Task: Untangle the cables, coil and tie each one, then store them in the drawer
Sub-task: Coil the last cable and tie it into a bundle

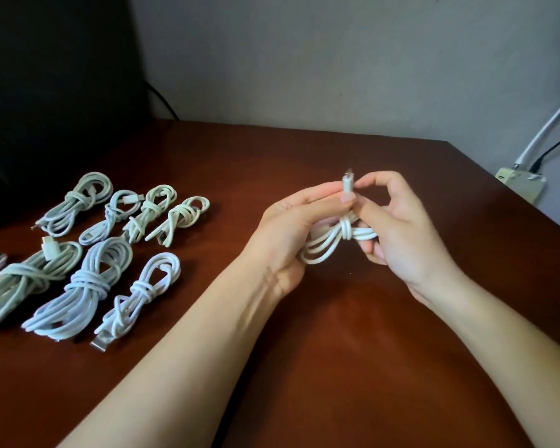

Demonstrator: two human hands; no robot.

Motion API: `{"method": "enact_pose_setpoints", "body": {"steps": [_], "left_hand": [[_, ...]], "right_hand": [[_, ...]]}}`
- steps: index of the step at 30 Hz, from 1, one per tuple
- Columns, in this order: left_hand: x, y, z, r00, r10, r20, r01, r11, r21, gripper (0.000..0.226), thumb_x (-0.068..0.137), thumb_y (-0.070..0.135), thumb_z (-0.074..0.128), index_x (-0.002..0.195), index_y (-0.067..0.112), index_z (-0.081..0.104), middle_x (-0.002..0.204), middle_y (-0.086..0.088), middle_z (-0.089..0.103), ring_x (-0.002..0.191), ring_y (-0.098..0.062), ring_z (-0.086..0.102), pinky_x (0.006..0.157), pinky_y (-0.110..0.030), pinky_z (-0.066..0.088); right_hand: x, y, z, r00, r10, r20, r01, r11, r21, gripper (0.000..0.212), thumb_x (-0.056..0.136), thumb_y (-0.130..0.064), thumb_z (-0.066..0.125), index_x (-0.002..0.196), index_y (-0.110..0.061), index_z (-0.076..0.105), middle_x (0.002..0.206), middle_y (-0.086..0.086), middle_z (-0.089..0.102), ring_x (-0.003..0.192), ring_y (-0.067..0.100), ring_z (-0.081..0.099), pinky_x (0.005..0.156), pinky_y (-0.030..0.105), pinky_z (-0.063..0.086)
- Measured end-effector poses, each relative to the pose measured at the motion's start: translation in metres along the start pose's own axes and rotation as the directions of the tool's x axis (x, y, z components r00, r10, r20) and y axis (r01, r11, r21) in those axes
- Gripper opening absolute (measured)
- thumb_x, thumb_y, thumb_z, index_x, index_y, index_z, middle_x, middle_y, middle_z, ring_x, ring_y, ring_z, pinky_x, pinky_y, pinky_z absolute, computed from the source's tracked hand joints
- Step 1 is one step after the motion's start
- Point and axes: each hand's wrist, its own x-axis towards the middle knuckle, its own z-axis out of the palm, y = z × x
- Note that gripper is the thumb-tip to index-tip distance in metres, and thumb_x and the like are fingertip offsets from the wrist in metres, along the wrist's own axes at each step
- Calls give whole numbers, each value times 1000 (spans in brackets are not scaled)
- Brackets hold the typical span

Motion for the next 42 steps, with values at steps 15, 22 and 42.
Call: {"method": "enact_pose_setpoints", "body": {"steps": [15,22,42], "left_hand": [[-4,-2,3,985,147,86,-163,961,223,32,85,-11,58,108,8,70,99,-9,74,90,-23,72,76,-31,59],[0,4,-8,987,96,127,-133,936,325,30,85,-10,58,105,8,71,97,-14,74,90,-26,71,70,-28,57],[1,6,-14,985,86,149,-143,890,432,24,86,-9,58,104,2,70,96,-14,73,84,-22,71,68,-27,57]], "right_hand": [[3,-4,-8,997,70,30,-65,988,-143,15,99,-15,45,99,-16,59,45,-10,55,37,3,42,39,19,30],[5,-9,-22,975,152,162,-154,988,-3,22,97,-32,47,87,-21,64,75,12,64,59,15,58,52,26,43],[6,-6,-19,913,272,303,-312,946,89,33,73,-38,65,90,-10,71,79,4,70,65,6,63,56,19,52]]}}
